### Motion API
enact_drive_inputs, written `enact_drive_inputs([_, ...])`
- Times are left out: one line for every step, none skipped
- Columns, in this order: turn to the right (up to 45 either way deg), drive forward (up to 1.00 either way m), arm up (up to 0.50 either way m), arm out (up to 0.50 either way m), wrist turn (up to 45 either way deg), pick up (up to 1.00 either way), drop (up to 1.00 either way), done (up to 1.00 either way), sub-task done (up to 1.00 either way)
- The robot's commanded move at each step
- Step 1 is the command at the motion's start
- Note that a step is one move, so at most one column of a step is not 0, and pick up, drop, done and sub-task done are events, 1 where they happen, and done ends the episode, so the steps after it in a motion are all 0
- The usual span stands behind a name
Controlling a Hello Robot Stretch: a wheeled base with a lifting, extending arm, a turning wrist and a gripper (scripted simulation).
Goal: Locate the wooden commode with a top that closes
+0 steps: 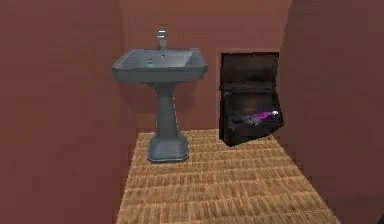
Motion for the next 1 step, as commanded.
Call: enact_drive_inputs([0.0,1.00,0.00,0.00,0.0,0.00,0.00,0.00,0.00])
